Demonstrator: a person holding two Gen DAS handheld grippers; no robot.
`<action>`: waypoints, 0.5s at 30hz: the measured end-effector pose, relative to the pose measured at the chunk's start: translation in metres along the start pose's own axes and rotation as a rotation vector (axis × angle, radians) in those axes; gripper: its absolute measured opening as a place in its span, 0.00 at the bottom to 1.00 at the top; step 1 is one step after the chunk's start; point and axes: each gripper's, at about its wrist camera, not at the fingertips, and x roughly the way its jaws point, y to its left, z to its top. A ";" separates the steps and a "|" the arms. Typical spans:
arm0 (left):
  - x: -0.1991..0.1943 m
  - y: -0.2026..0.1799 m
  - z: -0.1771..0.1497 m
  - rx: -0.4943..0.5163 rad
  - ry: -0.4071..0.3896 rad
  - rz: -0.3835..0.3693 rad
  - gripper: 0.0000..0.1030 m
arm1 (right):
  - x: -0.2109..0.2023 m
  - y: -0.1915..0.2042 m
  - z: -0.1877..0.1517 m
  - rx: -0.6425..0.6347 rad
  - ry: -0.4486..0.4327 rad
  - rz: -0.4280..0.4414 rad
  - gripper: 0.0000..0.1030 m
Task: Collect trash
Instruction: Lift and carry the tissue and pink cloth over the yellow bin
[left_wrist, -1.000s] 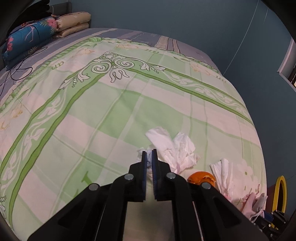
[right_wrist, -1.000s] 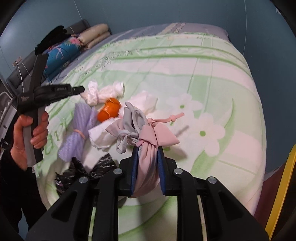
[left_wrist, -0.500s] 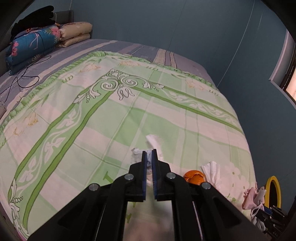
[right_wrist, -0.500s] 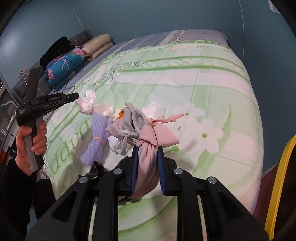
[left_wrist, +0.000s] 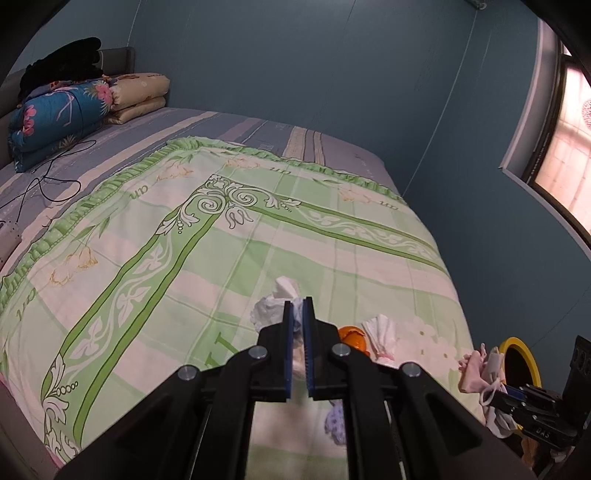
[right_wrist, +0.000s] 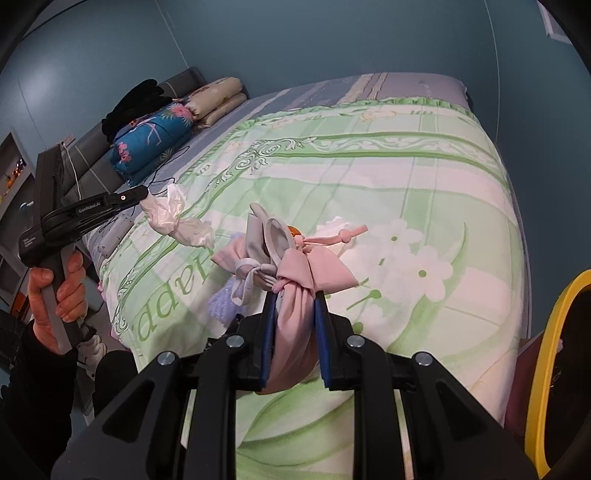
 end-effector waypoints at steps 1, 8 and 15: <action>-0.004 -0.001 -0.001 0.006 -0.005 -0.002 0.04 | -0.003 0.002 0.000 -0.004 -0.003 0.000 0.18; -0.034 -0.011 -0.008 0.032 -0.031 -0.024 0.04 | -0.024 0.009 -0.002 -0.024 -0.032 -0.011 0.18; -0.049 -0.025 -0.009 0.056 -0.042 -0.044 0.04 | -0.047 0.006 -0.003 -0.017 -0.070 -0.026 0.18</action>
